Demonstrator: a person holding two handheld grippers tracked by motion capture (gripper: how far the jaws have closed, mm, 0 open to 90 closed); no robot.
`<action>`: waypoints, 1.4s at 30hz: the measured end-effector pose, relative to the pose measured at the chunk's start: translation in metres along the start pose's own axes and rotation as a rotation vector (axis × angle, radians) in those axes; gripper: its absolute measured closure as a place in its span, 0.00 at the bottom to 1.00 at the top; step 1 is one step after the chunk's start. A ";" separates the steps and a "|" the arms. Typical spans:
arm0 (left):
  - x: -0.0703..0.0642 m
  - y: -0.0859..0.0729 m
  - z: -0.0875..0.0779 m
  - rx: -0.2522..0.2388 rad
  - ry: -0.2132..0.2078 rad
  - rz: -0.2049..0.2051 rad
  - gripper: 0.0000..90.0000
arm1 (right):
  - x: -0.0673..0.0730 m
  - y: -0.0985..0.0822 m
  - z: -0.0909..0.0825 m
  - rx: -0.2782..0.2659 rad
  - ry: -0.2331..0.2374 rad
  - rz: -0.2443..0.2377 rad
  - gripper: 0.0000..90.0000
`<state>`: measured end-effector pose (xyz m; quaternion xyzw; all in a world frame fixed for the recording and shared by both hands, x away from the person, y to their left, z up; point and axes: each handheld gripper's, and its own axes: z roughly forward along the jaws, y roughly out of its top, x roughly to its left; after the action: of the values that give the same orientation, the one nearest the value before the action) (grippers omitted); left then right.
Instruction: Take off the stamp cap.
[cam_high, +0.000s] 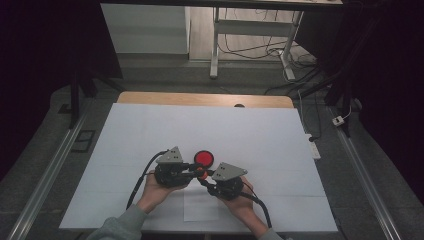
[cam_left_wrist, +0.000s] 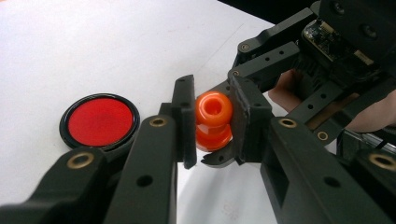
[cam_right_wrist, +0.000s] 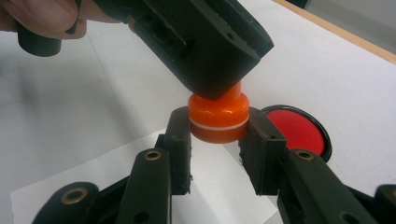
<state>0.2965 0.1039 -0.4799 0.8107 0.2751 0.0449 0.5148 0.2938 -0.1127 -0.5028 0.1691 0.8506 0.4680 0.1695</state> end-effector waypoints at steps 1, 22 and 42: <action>0.000 0.000 0.000 0.000 0.000 -0.001 0.80 | 0.000 0.000 0.000 0.000 0.000 0.000 0.72; 0.000 0.000 0.000 -0.001 -0.004 -0.008 0.80 | 0.000 -0.001 0.000 -0.001 0.003 0.004 0.72; 0.000 0.000 -0.001 -0.003 -0.007 -0.008 0.80 | -0.001 -0.001 -0.001 -0.011 0.013 0.010 0.72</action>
<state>0.2966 0.1045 -0.4795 0.8089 0.2767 0.0403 0.5171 0.2939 -0.1146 -0.5032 0.1693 0.8482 0.4747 0.1628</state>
